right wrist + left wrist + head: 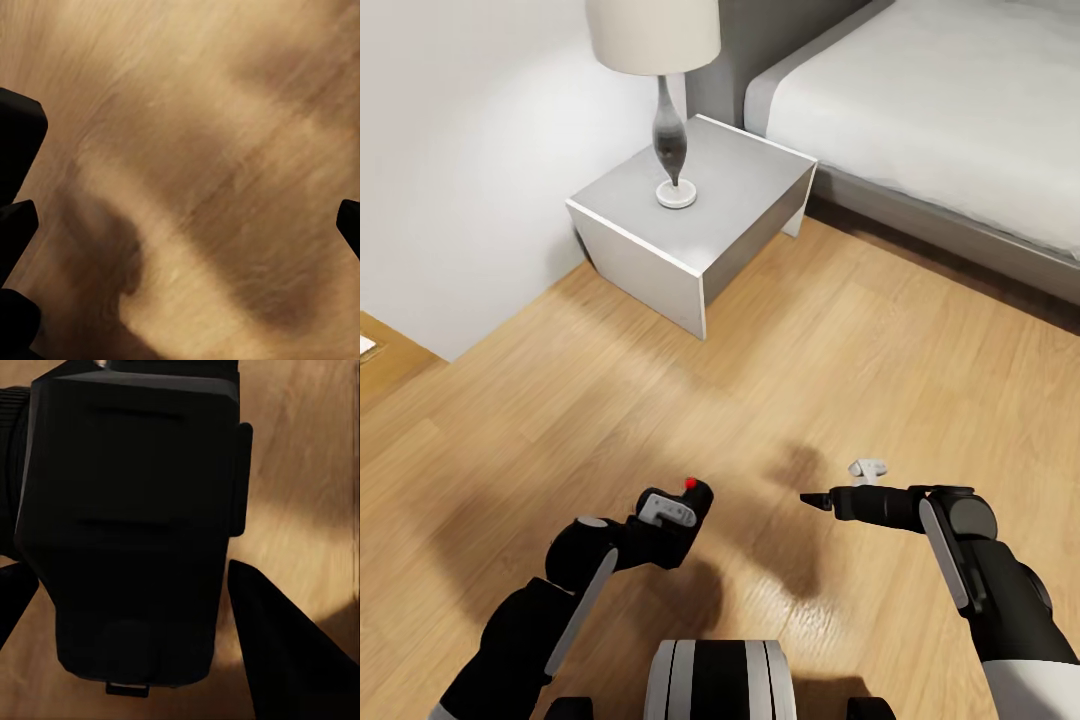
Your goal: Attach the digital camera to the camera tripod in the bedroom.
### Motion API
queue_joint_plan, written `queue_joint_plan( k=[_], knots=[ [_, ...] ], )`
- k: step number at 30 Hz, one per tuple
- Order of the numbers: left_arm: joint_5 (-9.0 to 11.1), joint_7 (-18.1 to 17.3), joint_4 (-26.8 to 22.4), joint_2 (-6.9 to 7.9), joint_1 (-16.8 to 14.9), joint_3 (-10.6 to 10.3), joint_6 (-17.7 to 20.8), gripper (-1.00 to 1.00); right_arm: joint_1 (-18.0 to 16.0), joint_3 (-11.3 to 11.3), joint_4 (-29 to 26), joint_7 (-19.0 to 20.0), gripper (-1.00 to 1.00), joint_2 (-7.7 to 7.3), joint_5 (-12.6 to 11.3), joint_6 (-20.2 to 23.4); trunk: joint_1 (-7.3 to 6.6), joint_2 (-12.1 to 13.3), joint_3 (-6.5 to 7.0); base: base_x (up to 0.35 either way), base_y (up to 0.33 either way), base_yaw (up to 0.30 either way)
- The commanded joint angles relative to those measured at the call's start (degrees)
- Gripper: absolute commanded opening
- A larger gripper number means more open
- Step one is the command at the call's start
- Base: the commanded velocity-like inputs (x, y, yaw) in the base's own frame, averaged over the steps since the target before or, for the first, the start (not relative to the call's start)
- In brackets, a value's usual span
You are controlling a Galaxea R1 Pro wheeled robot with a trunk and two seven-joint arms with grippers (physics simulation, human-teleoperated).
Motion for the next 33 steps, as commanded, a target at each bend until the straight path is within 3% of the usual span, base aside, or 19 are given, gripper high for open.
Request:
queue_joint_plan(
  k=[1,6,12,16,21,25,27,29,33],
  knots=[
    [0.24,0.24,0.01,-0.25,-0.05,-0.05,0.27,-1.0,-0.03,-0.05,-0.02,-0.11,1.0,0.01,-0.38,0.42,-0.01,-0.01,-0.03,0.0,0.0,0.0],
    [0.26,2.03,0.27,-1.69,-0.07,-0.04,0.27,-1.0,-0.03,-0.05,-0.02,-0.11,1.0,0.03,-0.34,0.37,-0.01,-0.01,-0.03,0.0,0.0,0.0],
    [0.99,5.39,0.66,-2.15,-0.08,-0.04,0.23,-1.0,-0.03,0.0,-0.02,-0.15,1.0,0.03,-0.29,0.36,-0.16,0.07,1.3,0.0,0.0,0.0],
    [3.85,6.08,1.28,-2.2,-0.09,-0.02,0.12,-1.0,-0.03,-0.03,-0.02,-0.13,1.0,0.03,-0.29,0.38,-0.27,0.12,2.18,0.0,0.0,0.0],
    [9.51,6.36,3.74,-2.12,-0.05,1.23,-0.37,-1.0,-0.03,-0.05,-0.02,-0.12,1.0,0.0,-0.39,0.44,-0.4,0.19,3.29,0.0,0.0,0.0],
    [12.62,6.48,8.79,-1.9,-0.07,3.86,-3.71,-1.0,-0.03,-0.05,-0.02,-0.12,1.0,-0.05,-0.45,0.45,-0.5,0.24,4.18,0.0,0.0,0.0],
    [13.8,6.41,12.33,-1.77,-0.09,7.8,-7.7,-1.0,-0.03,-0.05,-0.02,-0.17,1.0,-0.06,-0.45,0.42,-0.55,0.27,4.62,0.0,0.0,0.0],
    [14.1,6.45,13.54,-1.72,-0.09,10.52,-9.09,-1.0,-0.03,-0.05,-0.02,-0.24,1.0,-0.06,-0.46,0.38,-0.6,0.29,5.06,0.0,0.0,0.0],
    [14.43,6.4,14.49,-0.87,-0.1,12.37,-9.82,-1.0,-0.03,-0.05,-0.02,-0.3,1.0,-0.06,-0.49,0.37,-0.71,0.35,5.95,0.0,0.0,0.0]
  ],
)
